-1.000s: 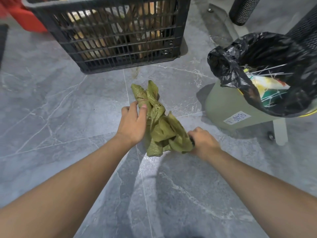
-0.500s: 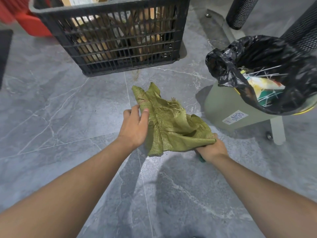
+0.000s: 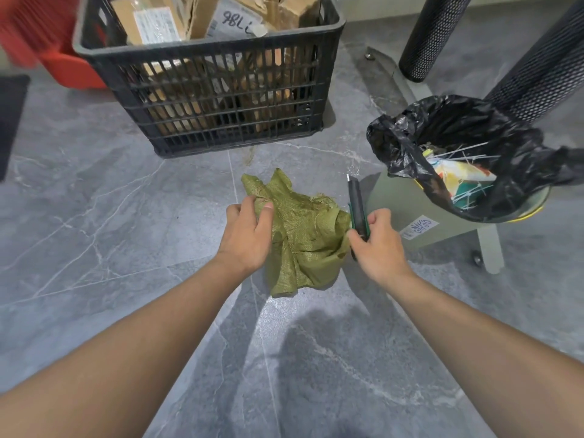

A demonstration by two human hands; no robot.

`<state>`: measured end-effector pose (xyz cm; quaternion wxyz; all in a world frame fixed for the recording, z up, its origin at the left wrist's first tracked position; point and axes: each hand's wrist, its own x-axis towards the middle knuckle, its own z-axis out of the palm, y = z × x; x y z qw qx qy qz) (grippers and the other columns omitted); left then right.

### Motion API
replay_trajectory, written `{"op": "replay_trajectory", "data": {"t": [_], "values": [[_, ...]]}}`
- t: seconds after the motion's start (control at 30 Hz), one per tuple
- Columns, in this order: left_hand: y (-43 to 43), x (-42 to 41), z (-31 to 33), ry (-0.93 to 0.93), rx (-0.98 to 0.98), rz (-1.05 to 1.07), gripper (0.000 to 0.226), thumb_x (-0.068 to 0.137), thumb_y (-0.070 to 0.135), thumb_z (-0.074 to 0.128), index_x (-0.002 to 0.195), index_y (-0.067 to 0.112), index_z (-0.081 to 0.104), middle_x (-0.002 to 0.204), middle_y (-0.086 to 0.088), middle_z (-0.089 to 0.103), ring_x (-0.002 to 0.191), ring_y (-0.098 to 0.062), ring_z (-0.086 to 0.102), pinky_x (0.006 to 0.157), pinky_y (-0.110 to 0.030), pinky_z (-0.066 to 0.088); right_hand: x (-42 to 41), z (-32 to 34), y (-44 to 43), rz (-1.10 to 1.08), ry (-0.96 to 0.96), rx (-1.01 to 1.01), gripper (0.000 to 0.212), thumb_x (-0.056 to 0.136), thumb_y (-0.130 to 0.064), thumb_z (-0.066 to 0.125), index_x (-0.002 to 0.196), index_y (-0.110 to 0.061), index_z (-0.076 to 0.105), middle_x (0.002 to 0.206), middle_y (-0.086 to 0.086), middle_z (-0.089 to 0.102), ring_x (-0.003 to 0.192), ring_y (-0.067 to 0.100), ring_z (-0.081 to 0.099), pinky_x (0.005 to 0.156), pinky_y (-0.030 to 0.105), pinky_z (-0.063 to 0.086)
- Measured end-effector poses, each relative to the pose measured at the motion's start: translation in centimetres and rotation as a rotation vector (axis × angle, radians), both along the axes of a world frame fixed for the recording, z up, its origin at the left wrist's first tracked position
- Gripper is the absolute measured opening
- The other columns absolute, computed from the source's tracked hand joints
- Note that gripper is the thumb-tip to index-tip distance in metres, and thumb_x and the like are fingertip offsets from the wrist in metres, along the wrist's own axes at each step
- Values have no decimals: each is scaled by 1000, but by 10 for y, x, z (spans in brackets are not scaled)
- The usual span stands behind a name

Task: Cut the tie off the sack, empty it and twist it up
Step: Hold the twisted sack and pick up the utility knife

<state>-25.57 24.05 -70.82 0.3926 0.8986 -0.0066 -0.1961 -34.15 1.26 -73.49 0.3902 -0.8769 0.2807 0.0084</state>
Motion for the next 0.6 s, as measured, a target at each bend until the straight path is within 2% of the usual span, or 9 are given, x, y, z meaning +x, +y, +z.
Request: {"op": "replay_trajectory", "data": {"t": [0.17,0.23,0.3,0.37,0.43,0.5,0.6], "values": [[-2,8,24,-41,-20,1,66,106,56,28,161,19,27,161,-13,28,140,-26,40,100,-31,23,19,28,13,10,-39,49,28,95,-32,61,117,-24,45,85,2,66,66,14,62,54,26,39],[-1,13,32,-59,-27,6,65,106,56,28,159,19,28,160,-13,30,132,-21,41,99,-31,23,26,38,19,1,-69,200,30,99,-28,62,121,-24,43,96,6,70,61,14,69,59,32,53],[0,19,41,-66,-27,16,66,106,56,28,160,18,28,161,-13,29,137,-24,40,99,-31,23,31,46,24,12,-79,332,32,101,-31,61,126,-22,43,103,7,69,57,13,69,68,43,61],[1,23,50,-70,-29,32,67,106,56,28,161,17,27,163,-13,27,143,-29,39,99,-32,23,39,51,29,29,-121,408,30,104,-37,57,126,-20,46,93,6,67,55,10,64,64,39,58],[0,26,57,-84,-41,43,67,106,56,28,161,17,26,163,-13,26,142,-28,39,98,-31,23,49,55,35,1,-170,504,19,108,-33,49,120,-18,50,84,5,64,55,11,60,59,35,54],[-1,28,64,-97,-47,43,66,106,56,28,161,19,25,163,-13,26,141,-27,40,98,-32,24,57,59,42,-16,-189,586,10,110,-27,45,114,-20,51,83,5,62,53,10,59,53,31,53],[-2,30,78,-98,-48,41,65,107,55,29,161,20,25,163,-12,25,142,-30,40,97,-34,24,62,68,51,14,-192,631,8,110,-26,43,108,-27,51,86,5,61,54,8,59,51,26,52]]}}
